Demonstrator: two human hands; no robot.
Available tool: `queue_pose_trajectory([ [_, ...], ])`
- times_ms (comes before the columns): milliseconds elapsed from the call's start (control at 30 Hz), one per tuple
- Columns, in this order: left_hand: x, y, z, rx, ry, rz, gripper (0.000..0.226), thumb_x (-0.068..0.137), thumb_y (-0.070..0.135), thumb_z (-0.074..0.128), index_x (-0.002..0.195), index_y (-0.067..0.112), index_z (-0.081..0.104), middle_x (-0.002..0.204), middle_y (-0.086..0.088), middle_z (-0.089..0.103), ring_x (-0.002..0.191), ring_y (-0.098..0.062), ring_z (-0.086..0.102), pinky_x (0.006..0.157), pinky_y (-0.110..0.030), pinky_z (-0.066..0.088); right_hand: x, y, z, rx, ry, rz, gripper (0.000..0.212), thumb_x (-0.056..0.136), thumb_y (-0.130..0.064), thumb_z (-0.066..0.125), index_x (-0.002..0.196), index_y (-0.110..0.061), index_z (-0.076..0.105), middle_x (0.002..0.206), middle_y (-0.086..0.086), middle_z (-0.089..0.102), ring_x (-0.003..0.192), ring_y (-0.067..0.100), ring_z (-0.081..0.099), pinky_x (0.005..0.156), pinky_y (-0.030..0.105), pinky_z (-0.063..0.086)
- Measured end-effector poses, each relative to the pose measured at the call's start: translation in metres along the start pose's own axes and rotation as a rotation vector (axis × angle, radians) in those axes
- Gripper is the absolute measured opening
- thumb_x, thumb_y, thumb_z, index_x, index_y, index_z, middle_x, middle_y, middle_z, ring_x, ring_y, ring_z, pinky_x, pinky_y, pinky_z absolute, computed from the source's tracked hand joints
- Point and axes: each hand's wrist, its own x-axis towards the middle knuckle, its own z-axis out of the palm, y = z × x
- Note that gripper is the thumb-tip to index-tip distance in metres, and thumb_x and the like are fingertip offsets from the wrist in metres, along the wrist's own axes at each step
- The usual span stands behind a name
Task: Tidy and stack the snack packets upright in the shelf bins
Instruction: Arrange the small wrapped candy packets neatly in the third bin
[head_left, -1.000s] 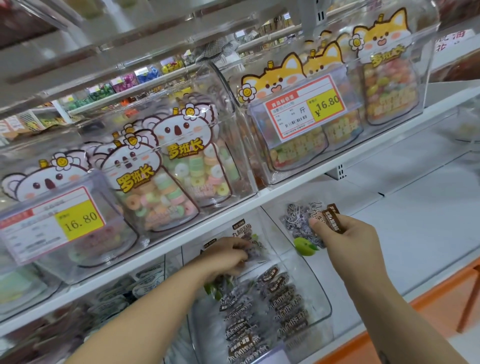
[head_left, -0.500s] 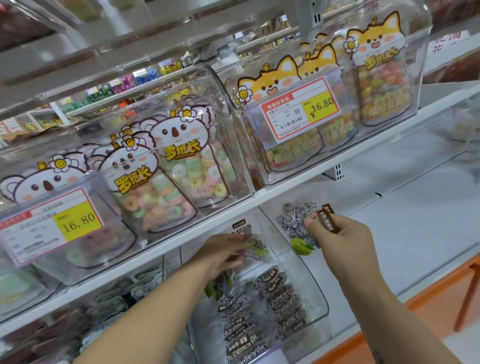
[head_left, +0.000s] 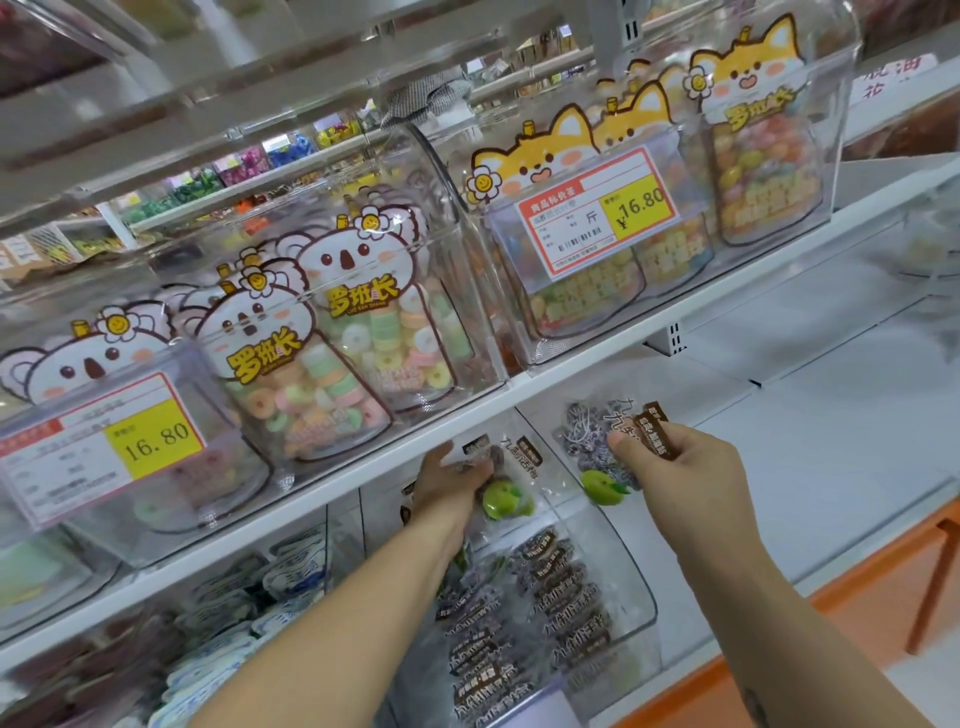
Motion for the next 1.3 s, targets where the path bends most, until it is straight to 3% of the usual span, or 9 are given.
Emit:
queue_pose_trajectory([
  [100,-0.002,-0.003,0.006,0.471,-0.147,0.156,0.043,0.083,0.021,0.070,0.123,0.021,0.056,0.121,0.002,0.060,0.090,-0.010,0.058,0.080,-0.023,0.047,0.000,0.000,0.000,-0.005,-0.004,0.009,0.020,0.082,-0.021,0.069,0.073,-0.003,0.069,0.075,0.026,0.064,0.059,0.020,0.048,0.058,0.030,0.036],
  [267,0.001,0.002,0.003,0.910,-0.231,0.209,0.015,0.083,0.030,0.069,0.093,0.025,0.059,0.097,0.011,0.059,0.085,-0.008,0.052,0.069,-0.022,0.038,0.001,0.000,-0.001,-0.010,-0.014,0.018,0.018,0.082,-0.021,0.069,0.073,-0.006,0.070,0.068,0.021,0.062,0.058,0.019,0.047,0.055,0.029,0.036],
  [533,-0.003,0.014,0.006,1.070,-0.371,0.240,0.029,0.096,0.016,0.050,0.123,0.027,0.050,0.109,0.013,0.049,0.097,-0.009,0.050,0.077,-0.024,0.041,0.001,0.001,-0.003,-0.027,-0.031,0.012,0.022,0.083,-0.023,0.068,0.075,-0.003,0.069,0.077,0.026,0.064,0.058,0.019,0.046,0.056,0.029,0.034],
  [700,-0.006,0.007,-0.009,0.975,-0.281,0.234,0.012,0.097,0.020,0.047,0.106,0.027,0.050,0.104,0.009,0.056,0.080,-0.010,0.053,0.061,-0.025,0.043,0.004,0.004,-0.004,-0.025,-0.035,0.010,0.026,0.083,-0.023,0.068,0.080,0.003,0.068,0.080,0.028,0.064,0.061,0.019,0.048,0.061,0.030,0.036],
  [800,-0.005,0.006,-0.021,0.868,-0.257,0.198,0.012,0.096,0.014,0.047,0.097,0.026,0.049,0.091,0.009,0.058,0.081,-0.011,0.060,0.072,-0.032,0.052,0.004,0.005,-0.002,-0.016,-0.035,0.014,0.024,0.083,-0.023,0.068,0.080,0.001,0.068,0.080,0.027,0.065,0.062,0.019,0.049,0.061,0.030,0.037],
  [900,-0.010,0.007,-0.022,1.071,-0.425,0.195,0.012,0.093,0.015,0.052,0.096,0.026,0.048,0.097,0.007,0.056,0.076,-0.004,0.051,0.058,-0.022,0.040,0.003,0.004,-0.002,-0.012,-0.033,0.013,0.024,0.083,-0.022,0.068,0.080,0.002,0.068,0.080,0.028,0.064,0.060,0.018,0.047,0.059,0.029,0.035],
  [1000,-0.016,0.019,-0.015,1.194,-0.646,0.135,0.039,0.090,0.020,0.057,0.127,0.025,0.046,0.126,-0.001,0.053,0.099,-0.018,0.059,0.075,-0.029,0.050,0.002,0.003,-0.001,-0.005,-0.031,0.016,0.023,0.083,-0.022,0.068,0.079,0.001,0.069,0.075,0.027,0.063,0.059,0.018,0.046,0.057,0.028,0.034],
  [1100,-0.020,0.025,-0.007,1.261,-0.742,0.131,0.048,0.097,0.029,0.046,0.144,0.024,0.034,0.150,-0.002,0.034,0.136,-0.025,0.036,0.112,-0.039,0.028,0.001,0.003,0.000,-0.011,-0.024,0.008,0.021,0.083,-0.021,0.068,0.077,-0.001,0.069,0.072,0.024,0.064,0.058,0.019,0.047,0.056,0.029,0.035],
  [1300,-0.033,0.012,0.006,1.370,-0.781,0.164,0.046,0.103,0.035,0.026,0.147,0.020,0.028,0.155,-0.003,0.023,0.142,-0.022,0.023,0.115,-0.037,0.015,-0.002,0.001,0.004,-0.102,-0.019,-0.107,0.013,0.084,-0.020,0.067,0.071,-0.016,0.067,0.071,0.006,0.066,0.066,0.018,0.059,0.064,0.030,0.045],
])
